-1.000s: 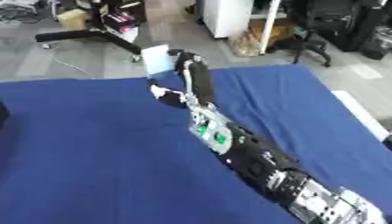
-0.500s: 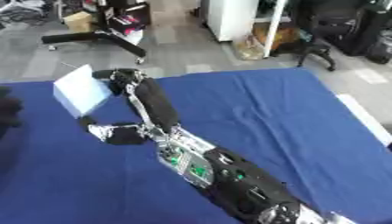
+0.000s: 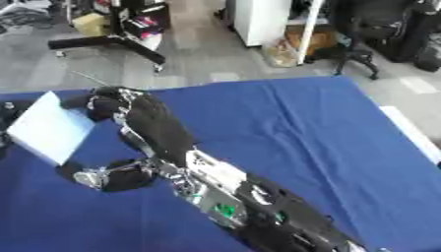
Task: Pick up the objects with one hand, pass them to the other hand, and then place them into the box on the other side of the table.
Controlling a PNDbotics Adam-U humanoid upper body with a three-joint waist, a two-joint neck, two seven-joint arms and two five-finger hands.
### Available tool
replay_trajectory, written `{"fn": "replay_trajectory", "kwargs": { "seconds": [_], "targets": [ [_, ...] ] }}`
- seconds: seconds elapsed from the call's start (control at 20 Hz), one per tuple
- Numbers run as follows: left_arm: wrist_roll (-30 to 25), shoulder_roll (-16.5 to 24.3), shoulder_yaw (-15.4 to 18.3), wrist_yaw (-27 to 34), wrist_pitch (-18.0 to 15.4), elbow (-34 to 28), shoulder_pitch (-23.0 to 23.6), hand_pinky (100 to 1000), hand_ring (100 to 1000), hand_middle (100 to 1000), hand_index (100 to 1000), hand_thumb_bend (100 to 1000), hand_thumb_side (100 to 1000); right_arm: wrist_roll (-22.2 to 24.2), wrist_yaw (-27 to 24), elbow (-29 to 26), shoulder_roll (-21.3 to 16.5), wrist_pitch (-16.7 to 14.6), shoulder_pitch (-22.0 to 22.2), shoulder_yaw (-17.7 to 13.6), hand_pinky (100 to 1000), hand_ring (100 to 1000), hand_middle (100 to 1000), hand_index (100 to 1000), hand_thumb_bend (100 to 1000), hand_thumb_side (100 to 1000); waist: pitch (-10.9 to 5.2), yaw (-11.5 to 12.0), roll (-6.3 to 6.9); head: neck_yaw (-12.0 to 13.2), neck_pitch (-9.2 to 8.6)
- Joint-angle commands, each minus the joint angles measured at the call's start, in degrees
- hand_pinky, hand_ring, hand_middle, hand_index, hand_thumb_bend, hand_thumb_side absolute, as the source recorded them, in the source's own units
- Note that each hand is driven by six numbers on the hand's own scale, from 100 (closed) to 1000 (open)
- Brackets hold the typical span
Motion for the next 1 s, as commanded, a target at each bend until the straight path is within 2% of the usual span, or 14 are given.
{"fn": "replay_trajectory", "kwargs": {
  "seconds": [0.05, 0.3, 0.65, 0.85, 1.0],
  "targets": [
    [-0.98, 1.04, -1.71, 0.33, 1.14, -2.15, -2.17, 704, 805, 739, 873, 790, 798, 2.8, -0.44, -5.53, -1.76, 2.49, -0.38, 0.22, 434, 479, 431, 471, 185, 260, -0.84, 0.11, 0.16, 0.1, -0.26],
    [-2.38, 1.12, -2.7, 2.1, 1.72, -4.13, -3.09, 703, 802, 739, 871, 796, 803, 7.41, -3.29, -9.61, -3.05, 5.61, 0.16, 0.51, 417, 474, 421, 460, 197, 228, -0.75, 0.24, 0.31, 1.88, 0.14],
    [-3.23, 1.45, -3.46, 3.87, 2.07, -5.08, -3.69, 703, 801, 737, 866, 786, 795, 14.56, -5.19, -8.33, -2.91, 5.71, 0.8, -0.12, 411, 473, 417, 456, 206, 206, -0.67, 0.38, 0.67, 6.6, 1.42],
    [-4.06, 1.57, -4.31, 4.67, 2.9, -6.33, -3.82, 702, 796, 732, 867, 786, 796, 18.71, -5.15, -8.53, -2.96, 6.11, 0.95, -1.47, 412, 474, 418, 457, 203, 204, -0.64, 0.33, 0.71, 8.36, 1.71],
    [-4.89, 1.73, -4.74, 5.56, 3.85, -7.25, -3.88, 701, 794, 730, 866, 789, 798, 21.8, -4.68, -8.84, -3.0, 6.38, 1.06, -2.4, 414, 475, 419, 458, 198, 203, -0.62, 0.29, 0.74, 8.79, 1.81]
  ]
}}
